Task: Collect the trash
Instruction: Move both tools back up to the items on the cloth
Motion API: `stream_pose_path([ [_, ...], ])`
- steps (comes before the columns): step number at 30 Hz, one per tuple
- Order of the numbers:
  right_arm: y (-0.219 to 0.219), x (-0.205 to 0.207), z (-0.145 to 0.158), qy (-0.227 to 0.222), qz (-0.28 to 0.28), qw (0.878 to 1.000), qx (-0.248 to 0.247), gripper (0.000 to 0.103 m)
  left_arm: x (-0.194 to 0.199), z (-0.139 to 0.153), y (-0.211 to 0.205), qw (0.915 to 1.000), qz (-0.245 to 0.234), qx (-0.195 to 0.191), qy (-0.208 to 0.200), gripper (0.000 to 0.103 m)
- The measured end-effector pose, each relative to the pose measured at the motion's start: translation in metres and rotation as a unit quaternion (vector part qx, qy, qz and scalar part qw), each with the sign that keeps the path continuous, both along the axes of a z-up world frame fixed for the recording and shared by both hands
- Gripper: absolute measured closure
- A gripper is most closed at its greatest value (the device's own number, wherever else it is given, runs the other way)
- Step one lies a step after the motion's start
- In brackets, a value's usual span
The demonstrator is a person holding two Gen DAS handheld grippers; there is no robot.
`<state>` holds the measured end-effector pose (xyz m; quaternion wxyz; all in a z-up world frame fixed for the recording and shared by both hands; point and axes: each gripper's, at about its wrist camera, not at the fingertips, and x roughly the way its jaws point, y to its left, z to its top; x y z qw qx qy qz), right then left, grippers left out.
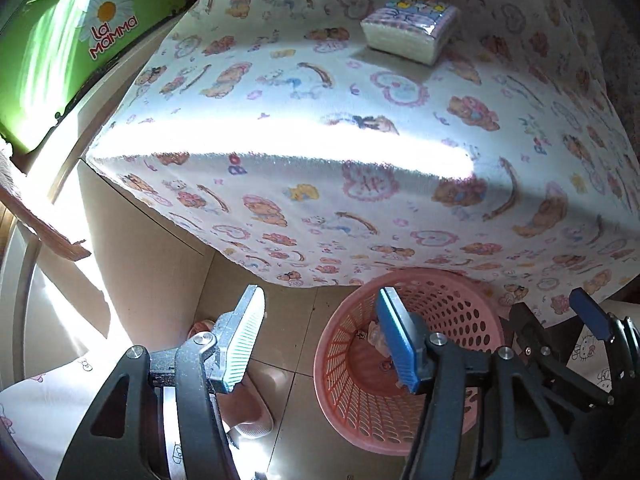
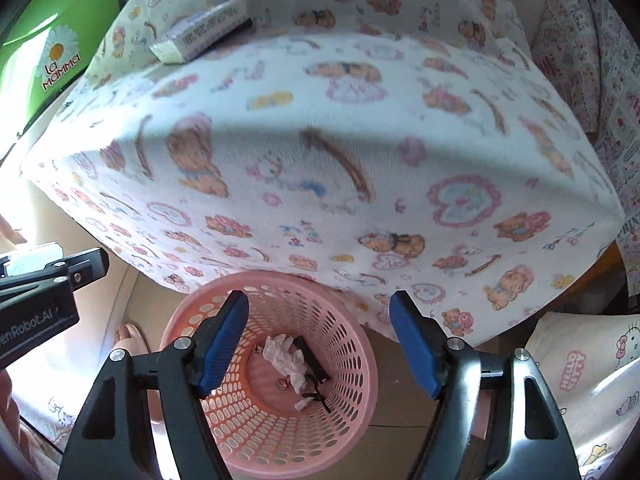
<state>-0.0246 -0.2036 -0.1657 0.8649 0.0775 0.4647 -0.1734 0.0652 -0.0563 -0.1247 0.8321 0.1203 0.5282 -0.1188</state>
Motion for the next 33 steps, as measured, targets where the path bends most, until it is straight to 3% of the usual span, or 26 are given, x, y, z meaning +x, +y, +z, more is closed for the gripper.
stream_pose_path([
  [13, -0.001, -0.005, 0.068, -0.088, -0.012, 0.996, -0.033, 0.024, -0.007, 0.056, 0.006, 0.9881, 0.006, -0.009, -0.153, 0.011],
  [16, -0.008, -0.005, 0.074, -0.103, -0.019, 0.994, -0.036, 0.02, -0.007, 0.061, 0.007, 0.9875, 0.009, -0.019, -0.156, 0.01],
  [26, -0.022, -0.006, 0.093, -0.127, -0.03, 0.99, -0.046, 0.018, -0.009, 0.07, 0.008, 0.9851, 0.016, -0.027, -0.169, 0.01],
  [30, -0.029, 0.009, 0.108, -0.108, -0.004, 0.993, -0.047, 0.018, -0.008, 0.073, 0.006, 0.9848, 0.016, -0.036, -0.169, 0.01],
  [33, -0.036, 0.016, 0.133, -0.132, 0.019, 0.989, -0.063, 0.018, -0.009, 0.075, 0.003, 0.9836, 0.014, -0.035, -0.177, 0.01],
])
